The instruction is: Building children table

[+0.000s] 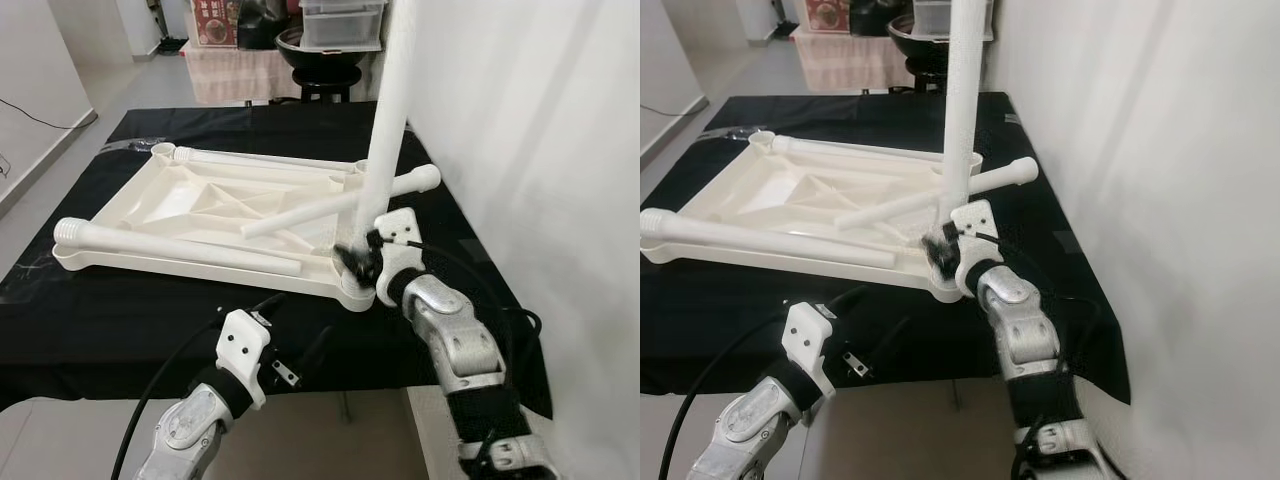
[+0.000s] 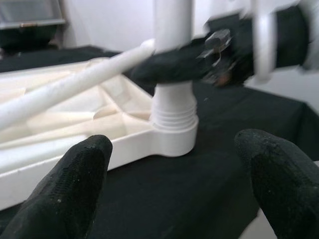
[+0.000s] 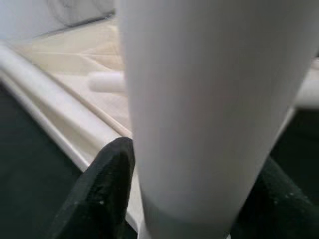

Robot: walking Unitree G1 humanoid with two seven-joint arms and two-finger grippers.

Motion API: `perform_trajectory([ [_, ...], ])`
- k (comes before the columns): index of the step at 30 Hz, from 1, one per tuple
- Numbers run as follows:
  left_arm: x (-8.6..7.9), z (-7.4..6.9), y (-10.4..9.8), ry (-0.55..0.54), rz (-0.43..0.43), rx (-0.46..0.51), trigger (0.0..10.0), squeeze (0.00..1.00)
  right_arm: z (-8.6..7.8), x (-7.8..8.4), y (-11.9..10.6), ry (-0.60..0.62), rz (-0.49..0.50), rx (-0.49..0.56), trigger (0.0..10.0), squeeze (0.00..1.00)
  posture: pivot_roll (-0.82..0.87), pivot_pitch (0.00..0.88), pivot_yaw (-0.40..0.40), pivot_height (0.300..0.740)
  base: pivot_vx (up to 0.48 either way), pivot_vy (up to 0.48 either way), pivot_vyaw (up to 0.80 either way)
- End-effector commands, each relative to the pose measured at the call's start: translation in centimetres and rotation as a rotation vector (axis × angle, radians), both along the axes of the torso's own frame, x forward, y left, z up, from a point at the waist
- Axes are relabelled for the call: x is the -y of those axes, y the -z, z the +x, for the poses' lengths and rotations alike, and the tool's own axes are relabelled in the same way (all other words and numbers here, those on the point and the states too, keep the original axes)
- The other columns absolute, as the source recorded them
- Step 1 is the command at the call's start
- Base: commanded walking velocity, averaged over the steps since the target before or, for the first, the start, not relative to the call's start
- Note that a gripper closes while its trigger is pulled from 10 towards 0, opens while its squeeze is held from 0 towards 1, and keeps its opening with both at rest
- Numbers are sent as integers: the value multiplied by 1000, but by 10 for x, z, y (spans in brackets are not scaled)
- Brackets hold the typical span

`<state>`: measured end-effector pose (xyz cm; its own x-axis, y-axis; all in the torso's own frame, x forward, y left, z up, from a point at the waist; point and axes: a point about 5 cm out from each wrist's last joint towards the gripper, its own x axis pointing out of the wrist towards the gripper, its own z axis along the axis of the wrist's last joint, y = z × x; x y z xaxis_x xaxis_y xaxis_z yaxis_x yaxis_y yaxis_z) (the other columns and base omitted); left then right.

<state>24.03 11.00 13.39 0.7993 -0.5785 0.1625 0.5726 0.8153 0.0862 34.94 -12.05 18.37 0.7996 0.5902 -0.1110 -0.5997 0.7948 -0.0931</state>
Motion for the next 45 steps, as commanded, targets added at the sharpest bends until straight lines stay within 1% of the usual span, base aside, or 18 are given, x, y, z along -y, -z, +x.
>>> perform_trajectory([
  [1, 0, 2, 1, -4, -10, -1, 10000, 0, 5, -2, -19, -150, -65, 92, 10000, 0, 30, 47, -31, 740, 0, 0, 0],
  [2, 0, 3, 1, -2, -13, 0, 10000, 0, 8, 1, -22, -174, -122, 110, 10000, 0, 30, 45, -32, 740, 0, 0, 0],
  [5, -1, 5, 0, -1, -14, 1, 10000, 0, 10, 4, -24, -222, -167, 117, 10000, 0, 32, 42, -33, 740, 0, 0, 0],
  [8, -6, 7, -5, -8, -22, 4, 10000, 0, 14, 7, -22, -389, -259, 66, 10000, 0, 35, 47, -28, 740, 0, 0, 0],
  [13, -12, 9, -9, -28, -37, 10, 10000, 0, 18, 8, -19, -447, -274, 15, 10000, 0, 33, 50, -27, 740, 0, 0, 0],
  [14, -17, 14, -13, -35, -45, 17, 10000, 0, 24, 7, -19, -450, -263, -11, 2000, 0, 36, 41, -33, 740, 0, 0, 0],
  [15, -17, 14, -13, -35, -45, 17, 10000, 0, 24, 7, -19, -450, -263, -11, 2000, 0, 36, 41, -33, 740, 0, 0, 0],
  [16, -18, 17, -13, -32, -45, 16, 10000, 0, 29, 6, -20, -429, -242, -27, 0, 0, 33, 38, -32, 740, 0, 0, 0],
  [24, -15, 13, -8, -49, -36, 8, 10000, 0, 33, 13, -15, -385, -204, -36, 0, 0, 35, 45, -36, 740, 0, 0, 0],
  [29, -14, 9, -6, -45, -34, 2, 10000, 0, 31, 20, -4, -275, -159, -54, 0, 0, 39, 60, -36, 740, 0, 0, 0],
  [30, -14, 7, -7, -44, -34, 2, 10000, 0, 27, 18, 5, -212, -147, -81, 0, 0, 37, 67, -34, 740, 0, 0, 0],
  [32, -15, 6, -8, -36, -37, -4, 10000, 0, 15, 6, 32, 135, -69, -170, 0, 0, 33, 80, -31, 740, 0, 0, 0],
  [33, -15, 6, -8, -36, -37, -4, 10000, 0, 15, 6, 32, 135, -69, -170, 0, 0, 33, 80, -31, 740, 0, 0, 0],
  [34, -14, 6, -8, -31, -38, -5, 10000, 0, 2, -5, 41, 224, -32, -210, 0, 0, 29, 89, -24, 740, 0, 0, 0],
  [36, -14, 6, -8, -31, -38, -5, 10000, 0, 2, -5, 41, 224, -32, -210, 0, 0, 29, 89, -24, 740, 0, 0, 0],
  [39, -14, 7, -9, -23, -40, -7, 10000, 0, -6, -20, 41, 280, 12, -204, 0, 0, 14, 89, -12, 740, 0, 0, 0],
  [44, -11, 8, -10, -16, -42, -4, 10000, 0, 7, -30, 33, 264, -2, -168, 0, 0, 22, 95, -30, 740, 0, 0, 0],
  [45, -10, 7, -10, -21, -44, -2, 10000, 0, 10, -33, 28, 245, -1, -160, 10000, 0, 23, 100, -36, 740, 0, 0, 0],
])
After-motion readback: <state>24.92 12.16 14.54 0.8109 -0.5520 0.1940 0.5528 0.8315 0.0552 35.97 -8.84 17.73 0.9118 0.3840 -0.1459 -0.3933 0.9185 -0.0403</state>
